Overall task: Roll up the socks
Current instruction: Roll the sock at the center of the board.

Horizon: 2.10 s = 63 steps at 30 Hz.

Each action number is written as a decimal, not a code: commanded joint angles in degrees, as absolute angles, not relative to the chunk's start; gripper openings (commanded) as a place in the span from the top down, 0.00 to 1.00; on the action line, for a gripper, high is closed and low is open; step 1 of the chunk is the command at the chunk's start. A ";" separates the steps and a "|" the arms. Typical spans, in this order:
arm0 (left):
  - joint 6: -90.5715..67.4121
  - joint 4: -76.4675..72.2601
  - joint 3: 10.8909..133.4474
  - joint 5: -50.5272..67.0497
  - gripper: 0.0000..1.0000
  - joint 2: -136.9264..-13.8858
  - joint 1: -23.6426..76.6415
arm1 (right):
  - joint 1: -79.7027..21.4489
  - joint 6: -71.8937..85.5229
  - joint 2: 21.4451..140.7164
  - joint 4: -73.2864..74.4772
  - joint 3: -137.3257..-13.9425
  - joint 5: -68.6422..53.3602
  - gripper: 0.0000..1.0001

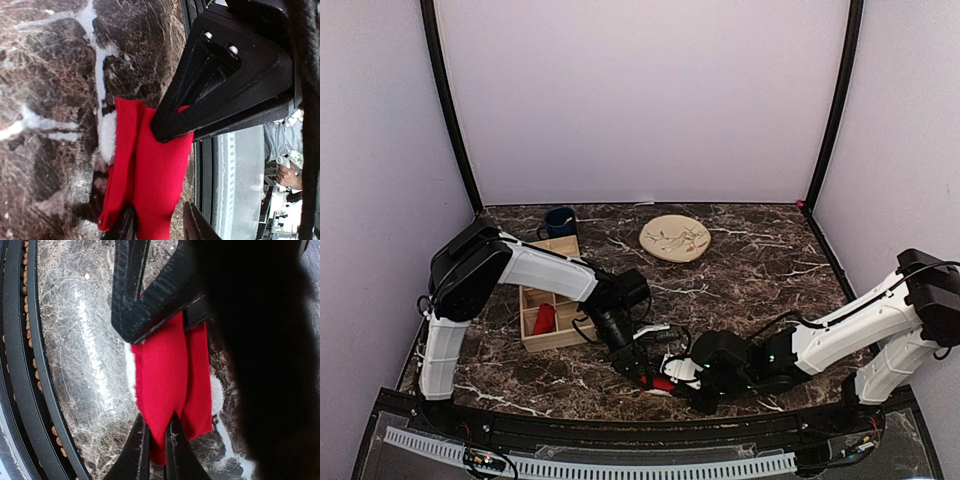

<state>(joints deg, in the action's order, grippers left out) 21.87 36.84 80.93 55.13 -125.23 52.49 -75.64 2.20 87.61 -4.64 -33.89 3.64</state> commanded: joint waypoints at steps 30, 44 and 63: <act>15.88 24.37 72.56 42.97 0.60 -114.45 47.60 | -70.40 8.19 93.88 -2.49 -35.24 -5.56 0.96; 14.00 18.42 68.19 40.56 0.57 -109.21 47.38 | -65.54 12.34 96.21 -1.28 -36.00 -13.28 0.96; 13.78 3.53 56.59 34.46 0.54 -98.49 48.95 | -55.64 20.92 98.70 -6.18 -33.50 -32.19 0.97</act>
